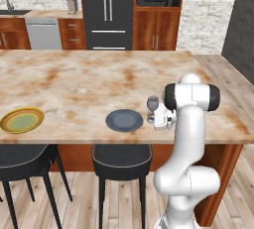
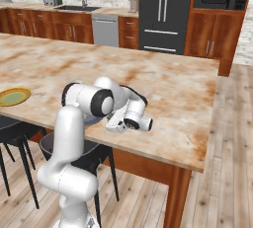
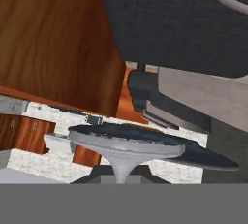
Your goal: Retrieve the wine glasses from the counter and place one next to each plate.
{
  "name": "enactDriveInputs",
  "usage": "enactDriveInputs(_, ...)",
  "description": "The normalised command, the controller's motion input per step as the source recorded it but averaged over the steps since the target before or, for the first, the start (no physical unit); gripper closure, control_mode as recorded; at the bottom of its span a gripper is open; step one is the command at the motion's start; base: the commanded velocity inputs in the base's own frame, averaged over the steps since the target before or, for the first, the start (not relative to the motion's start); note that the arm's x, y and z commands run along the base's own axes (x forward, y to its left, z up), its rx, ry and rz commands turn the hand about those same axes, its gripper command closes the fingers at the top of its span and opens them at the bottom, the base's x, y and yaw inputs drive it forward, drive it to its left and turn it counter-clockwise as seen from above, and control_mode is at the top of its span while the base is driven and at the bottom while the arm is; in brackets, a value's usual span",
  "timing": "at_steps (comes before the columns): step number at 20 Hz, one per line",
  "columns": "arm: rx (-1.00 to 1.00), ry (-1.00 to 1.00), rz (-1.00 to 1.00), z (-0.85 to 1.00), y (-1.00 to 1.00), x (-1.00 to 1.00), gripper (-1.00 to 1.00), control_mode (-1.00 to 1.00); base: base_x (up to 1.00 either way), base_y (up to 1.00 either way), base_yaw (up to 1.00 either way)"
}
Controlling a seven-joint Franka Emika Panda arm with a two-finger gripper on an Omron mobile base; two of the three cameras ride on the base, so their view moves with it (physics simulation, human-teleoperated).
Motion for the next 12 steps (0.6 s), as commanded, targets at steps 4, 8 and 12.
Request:
enactDriveInputs(4, 0.00, 0.00, 0.01, -0.25, 0.00, 0.00, 1.00, -1.00, 0.00, 0.00, 0.00)
enactDriveInputs(8, 0.00, 0.00, 0.00, 0.00, 0.00, 0.00, -1.00, -1.00, 0.00, 0.00, 0.00)
enactDriveInputs(12, 0.00, 0.00, 0.00, 0.00, 0.00, 0.00, -1.00, -1.00, 0.00, 0.00, 0.00)
